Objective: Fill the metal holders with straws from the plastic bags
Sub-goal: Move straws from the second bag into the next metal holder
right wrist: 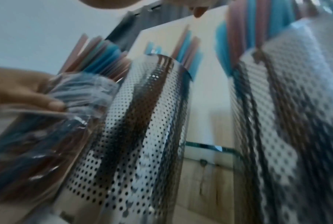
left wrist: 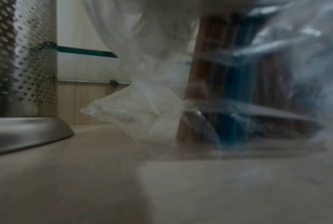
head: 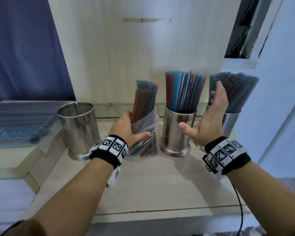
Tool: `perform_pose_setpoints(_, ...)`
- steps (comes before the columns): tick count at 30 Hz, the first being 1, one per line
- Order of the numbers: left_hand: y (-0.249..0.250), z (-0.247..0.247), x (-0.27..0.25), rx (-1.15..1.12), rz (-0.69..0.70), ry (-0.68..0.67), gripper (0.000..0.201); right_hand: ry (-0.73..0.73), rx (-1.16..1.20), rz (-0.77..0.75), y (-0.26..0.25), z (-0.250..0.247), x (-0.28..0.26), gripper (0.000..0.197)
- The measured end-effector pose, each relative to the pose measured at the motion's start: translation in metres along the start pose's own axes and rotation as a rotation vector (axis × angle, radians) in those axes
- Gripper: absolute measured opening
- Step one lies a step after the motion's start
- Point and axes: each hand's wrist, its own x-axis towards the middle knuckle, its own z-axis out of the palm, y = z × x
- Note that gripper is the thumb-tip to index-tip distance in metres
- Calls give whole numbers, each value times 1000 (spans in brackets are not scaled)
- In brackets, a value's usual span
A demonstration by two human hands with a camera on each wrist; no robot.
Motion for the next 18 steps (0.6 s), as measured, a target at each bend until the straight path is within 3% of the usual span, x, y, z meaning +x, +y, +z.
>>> perform_pose_setpoints(3, -1, 2, -1, -59, 12, -35, 81, -147, -15, -105, -28, -5, 11, 107)
perform_pose_setpoints(6, -2, 5, -1, -133, 24, -14, 86, -358, 192, 118, -55, -1, 16, 99)
perform_pose_setpoints(10, -5, 6, -3, -290, 88, 74, 99, -425, 400, 424, -72, 16, 27, 112)
perform_pose_setpoints(13, -10, 8, -5, -443, 163, 11, 99, -526, 427, 475, -75, 25, 38, 119)
perform_pose_setpoints(15, -12, 10, -4, -459, 159, -82, 99, -556, 435, 489, -76, 28, 42, 107)
perform_pose_setpoints(18, -9, 9, -2, -323, 129, -115, 104, -522, 462, 516, -76, 35, 41, 69)
